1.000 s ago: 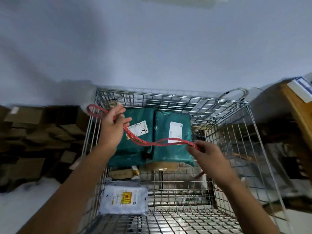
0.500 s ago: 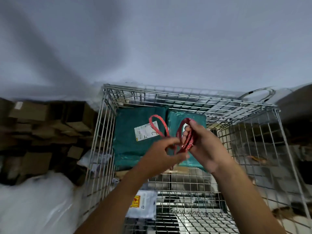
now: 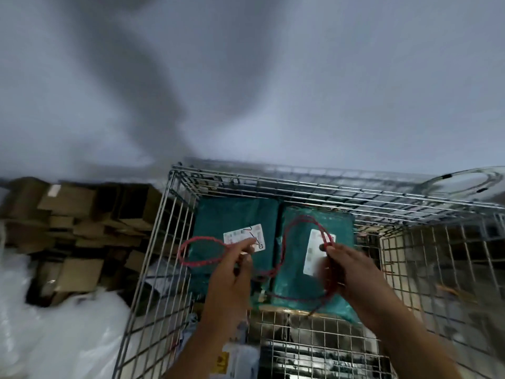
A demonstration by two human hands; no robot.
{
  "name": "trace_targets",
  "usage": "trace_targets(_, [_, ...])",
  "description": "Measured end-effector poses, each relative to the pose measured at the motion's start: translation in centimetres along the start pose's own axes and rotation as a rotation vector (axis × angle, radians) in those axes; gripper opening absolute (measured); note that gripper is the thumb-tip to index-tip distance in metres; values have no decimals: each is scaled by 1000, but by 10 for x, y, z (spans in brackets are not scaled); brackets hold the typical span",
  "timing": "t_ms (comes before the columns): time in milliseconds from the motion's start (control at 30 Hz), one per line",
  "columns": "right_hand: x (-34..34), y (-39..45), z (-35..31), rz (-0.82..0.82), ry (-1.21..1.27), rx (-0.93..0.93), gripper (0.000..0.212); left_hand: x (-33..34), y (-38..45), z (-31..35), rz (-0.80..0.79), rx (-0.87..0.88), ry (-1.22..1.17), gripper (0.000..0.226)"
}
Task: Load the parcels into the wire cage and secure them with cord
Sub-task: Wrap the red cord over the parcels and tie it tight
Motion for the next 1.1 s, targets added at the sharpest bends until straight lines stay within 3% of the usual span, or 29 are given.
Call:
trace_targets(100, [-18,0,17,43,-213,-54,25,0,19,-14,47,30,132,36])
trace_targets(233, [-5,1,34,-56,-315,-121,20,18,29,-29,14,106,215,34])
trace_targets(333, [13,8,37,-104,-196,-140,18,27,38,-42,-8,103,229,29])
trace_targets(467, [36,26,39,-75,98,-46,19,24,54,-67,-79,-87,102,36])
trace_targets(567, [50,37,40,-65,245,-30,16,22,50,-72,-227,-197,42,31])
trace_targets(633, [58,41,42,-74,281,-33,15,29,34,-65,-418,-138,-56,20])
trace_targets(700, [61,43,43,-87,300,-38,15,38,14,-57,-579,-36,-131,22])
trace_targets(767, [62,43,42,-80,265,-48,17,43,2,-55,-603,-8,-195,28])
trace_targets(933, [32,42,28,62,-34,-181,18,32,-1,-57,-378,-62,-234,23])
trace_targets(1033, [-5,47,16,159,-616,-248,18,21,3,-53,-301,-43,-152,25])
trace_targets(1100, [-21,48,22,119,-990,-130,19,17,4,-46,-313,-27,-94,26])
Point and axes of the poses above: each hand's wrist, its own y-axis towards the middle knuckle, its own x-axis out of the palm, z = x × y, the point moved 2 cm from there along y, towards the middle knuckle, and after that the axes turned 14 degrees about y, right-handed, at the moved point
